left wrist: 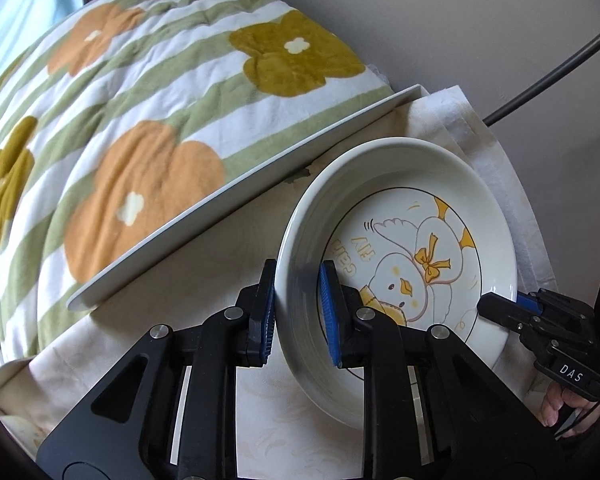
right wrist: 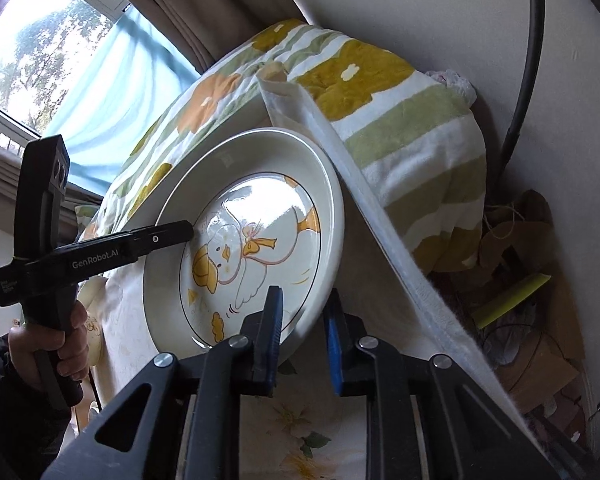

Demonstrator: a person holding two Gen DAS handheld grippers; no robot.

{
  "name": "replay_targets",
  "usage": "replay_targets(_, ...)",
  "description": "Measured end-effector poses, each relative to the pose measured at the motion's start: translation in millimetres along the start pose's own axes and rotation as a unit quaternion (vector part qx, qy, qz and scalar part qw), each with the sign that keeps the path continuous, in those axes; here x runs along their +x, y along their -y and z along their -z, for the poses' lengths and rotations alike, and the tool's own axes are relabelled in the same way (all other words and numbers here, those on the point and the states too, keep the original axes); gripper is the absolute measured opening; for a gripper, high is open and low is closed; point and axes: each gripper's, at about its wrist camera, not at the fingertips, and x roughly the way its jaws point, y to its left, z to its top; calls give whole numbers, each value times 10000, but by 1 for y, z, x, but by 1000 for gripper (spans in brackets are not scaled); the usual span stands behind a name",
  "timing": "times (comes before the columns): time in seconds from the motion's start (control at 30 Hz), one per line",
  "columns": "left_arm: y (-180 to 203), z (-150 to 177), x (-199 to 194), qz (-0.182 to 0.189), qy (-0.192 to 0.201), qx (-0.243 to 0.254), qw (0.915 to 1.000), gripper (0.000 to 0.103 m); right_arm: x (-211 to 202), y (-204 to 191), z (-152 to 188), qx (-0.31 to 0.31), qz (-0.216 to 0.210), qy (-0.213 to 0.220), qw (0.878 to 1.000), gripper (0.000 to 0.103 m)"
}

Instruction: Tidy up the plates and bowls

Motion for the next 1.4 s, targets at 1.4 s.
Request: replay_targets(1.4, -59, 376, -230, -848, 1351, -2908, 9434, 18, -49, -189, 169, -2738, -1353, -1324, 9430, 19)
